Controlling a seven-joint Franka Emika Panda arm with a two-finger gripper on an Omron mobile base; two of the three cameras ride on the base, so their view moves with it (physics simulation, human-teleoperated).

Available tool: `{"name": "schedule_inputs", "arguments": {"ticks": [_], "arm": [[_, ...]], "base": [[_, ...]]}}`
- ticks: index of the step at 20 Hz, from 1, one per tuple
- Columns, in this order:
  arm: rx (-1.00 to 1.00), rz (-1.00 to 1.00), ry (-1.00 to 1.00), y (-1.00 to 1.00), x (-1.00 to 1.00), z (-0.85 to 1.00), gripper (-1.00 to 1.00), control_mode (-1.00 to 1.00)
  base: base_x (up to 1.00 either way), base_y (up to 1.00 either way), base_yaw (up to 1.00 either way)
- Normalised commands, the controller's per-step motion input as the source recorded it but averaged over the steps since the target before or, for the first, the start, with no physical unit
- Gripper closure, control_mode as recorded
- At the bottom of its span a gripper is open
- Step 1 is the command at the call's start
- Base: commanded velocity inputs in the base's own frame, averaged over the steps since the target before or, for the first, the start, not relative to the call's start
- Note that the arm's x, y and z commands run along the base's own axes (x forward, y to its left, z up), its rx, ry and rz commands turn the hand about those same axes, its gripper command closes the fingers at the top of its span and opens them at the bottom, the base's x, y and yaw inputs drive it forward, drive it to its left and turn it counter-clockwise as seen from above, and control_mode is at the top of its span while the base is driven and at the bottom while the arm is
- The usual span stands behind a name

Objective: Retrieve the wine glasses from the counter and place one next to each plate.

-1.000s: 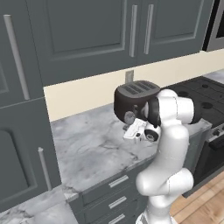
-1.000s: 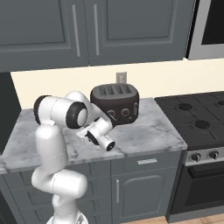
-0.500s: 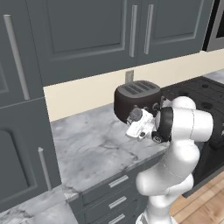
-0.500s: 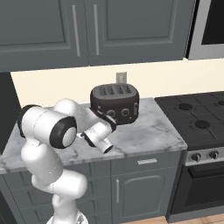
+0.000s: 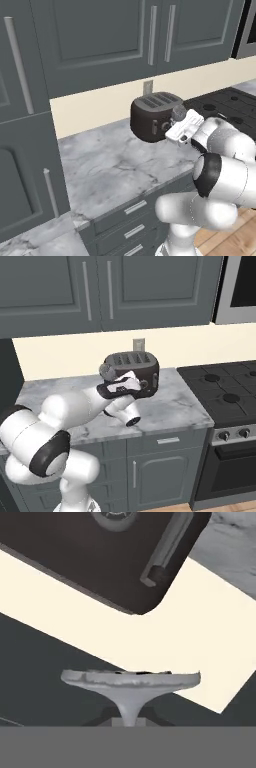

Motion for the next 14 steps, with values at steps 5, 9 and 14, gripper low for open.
{"name": "schedule_inputs", "arguments": {"ticks": [5,9,14], "arm": [[0.01,-0.22,0.16,-0.87,-0.62,0.89,1.0,-1.0],[0.12,-0.02,0.02,-0.52,-1.0,0.5,1.0,-1.0],[0.13,0.0,-0.06,-0.2,-1.0,0.5,1.0,-1.0]], "base": [[0.0,0.0,0.0],[0.0,0.0,0.0],[0.0,0.0,0.0]]}}
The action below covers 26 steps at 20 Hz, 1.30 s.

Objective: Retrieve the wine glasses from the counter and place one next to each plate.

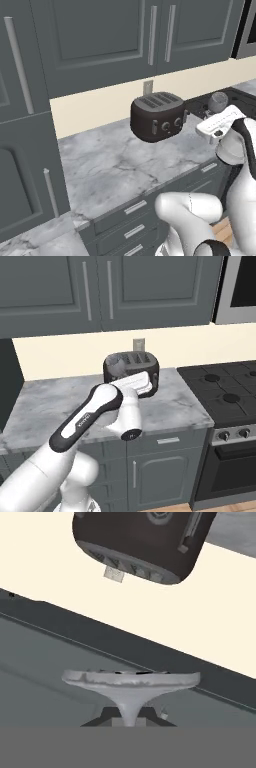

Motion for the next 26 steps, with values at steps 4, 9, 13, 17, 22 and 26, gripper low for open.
{"name": "schedule_inputs", "arguments": {"ticks": [4,9,13,17,22,26], "arm": [[0.12,0.0,0.0,0.0,-0.94,0.86,1.0,-1.0],[0.1,0.0,0.0,0.03,-0.9,0.55,1.0,-1.0],[0.02,0.0,-0.04,0.12,-1.0,0.24,1.0,-1.0],[0.0,0.0,0.0,0.41,-0.55,0.0,1.0,-1.0],[0.0,0.04,0.0,0.34,0.0,0.0,1.0,-1.0],[-0.01,-0.04,0.0,-0.11,-0.01,0.0,1.0,-1.0]], "base": [[0.0,0.0,0.0],[0.0,0.0,0.0],[0.0,0.0,0.0],[0.0,0.0,0.0],[0.0,0.0,0.0],[0.0,0.0,0.0]]}}
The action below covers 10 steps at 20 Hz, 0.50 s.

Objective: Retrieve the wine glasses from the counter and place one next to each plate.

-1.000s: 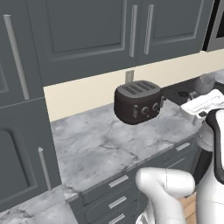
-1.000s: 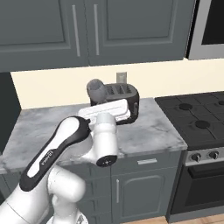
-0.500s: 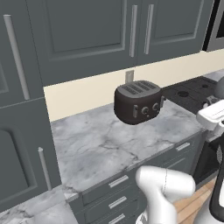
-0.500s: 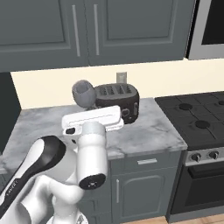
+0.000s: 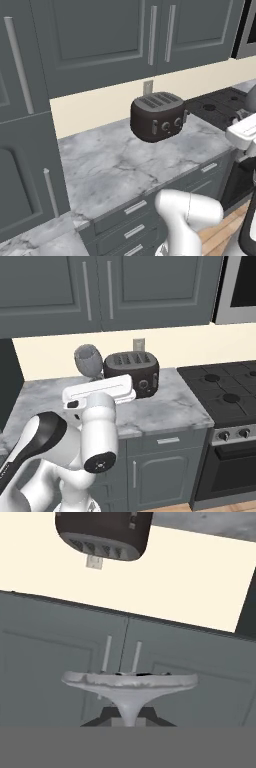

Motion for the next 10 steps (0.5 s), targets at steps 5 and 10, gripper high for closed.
{"name": "schedule_inputs", "arguments": {"ticks": [5,10], "arm": [[0.0,0.0,0.0,0.0,0.0,0.0,1.0,1.0],[0.0,0.0,0.0,0.0,0.0,0.0,1.0,1.0]], "base": [[-0.06,-0.93,-0.41],[0.04,-1.0,-0.59]]}}
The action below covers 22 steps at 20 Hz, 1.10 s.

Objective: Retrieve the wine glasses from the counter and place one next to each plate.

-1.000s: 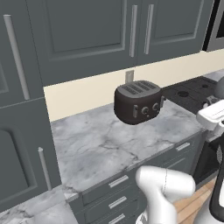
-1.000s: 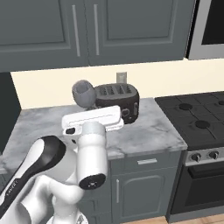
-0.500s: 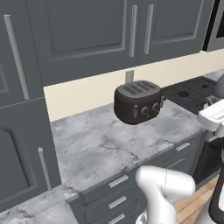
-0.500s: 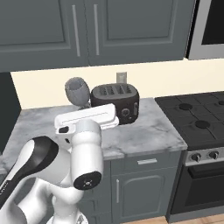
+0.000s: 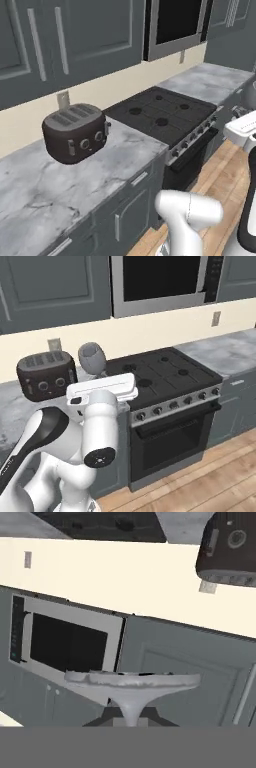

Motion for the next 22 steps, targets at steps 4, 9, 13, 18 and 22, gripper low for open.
{"name": "schedule_inputs", "arguments": {"ticks": [4,9,13,18,22], "arm": [[0.0,0.0,0.0,0.0,0.0,0.0,1.0,1.0],[0.0,0.0,0.0,0.0,0.0,0.0,1.0,1.0],[0.0,0.0,0.0,0.0,0.0,0.0,1.0,1.0],[0.0,0.0,0.0,0.0,0.0,0.0,1.0,1.0],[0.0,0.0,0.0,0.0,0.0,0.0,1.0,1.0]], "base": [[0.09,-1.0,-0.5],[0.07,-1.0,-0.41],[0.0,-1.0,-0.3],[0.56,-1.0,-0.26],[1.0,-1.0,-0.21]]}}
